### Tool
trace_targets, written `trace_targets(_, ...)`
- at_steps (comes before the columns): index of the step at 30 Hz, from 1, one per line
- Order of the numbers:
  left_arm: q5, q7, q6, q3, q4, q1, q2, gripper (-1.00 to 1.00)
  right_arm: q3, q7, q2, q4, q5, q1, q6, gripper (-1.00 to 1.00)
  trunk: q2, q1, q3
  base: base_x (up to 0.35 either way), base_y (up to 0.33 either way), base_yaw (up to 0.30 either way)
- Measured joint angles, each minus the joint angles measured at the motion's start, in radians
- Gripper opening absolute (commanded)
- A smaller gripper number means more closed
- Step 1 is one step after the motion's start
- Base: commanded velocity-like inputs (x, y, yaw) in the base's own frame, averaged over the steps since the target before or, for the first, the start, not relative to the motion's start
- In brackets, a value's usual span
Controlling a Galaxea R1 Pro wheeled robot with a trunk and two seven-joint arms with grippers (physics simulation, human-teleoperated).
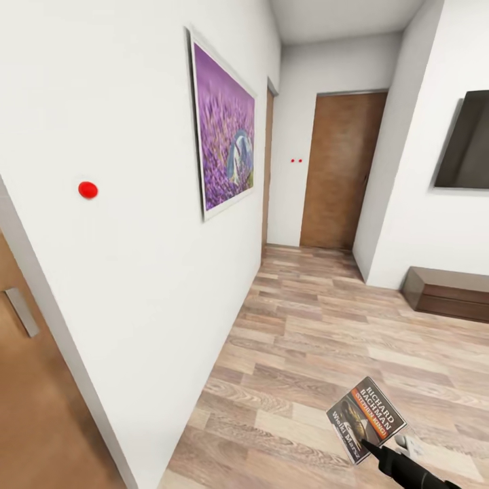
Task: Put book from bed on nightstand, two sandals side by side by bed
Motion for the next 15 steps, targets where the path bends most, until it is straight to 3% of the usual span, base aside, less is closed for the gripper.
trace_targets(8,-0.016,0.001,0.003,-0.002,0.000,0.000,0.001,1.00,0.001,0.002,0.000,0.000,0.001,0.000,0.000,-1.00,0.000,0.000,0.000,0.316,0.161,0.000)
trace_targets(13,-0.104,0.002,0.004,-0.011,0.001,0.000,0.000,1.00,0.001,0.002,0.000,0.000,0.001,0.000,0.000,-1.00,0.000,0.000,0.000,0.291,0.177,0.000)
trace_targets(15,-0.123,0.002,0.004,-0.012,0.001,0.000,0.000,1.00,0.001,0.002,0.000,0.000,0.001,0.000,0.000,-1.00,0.000,0.000,0.000,0.148,0.092,0.000)
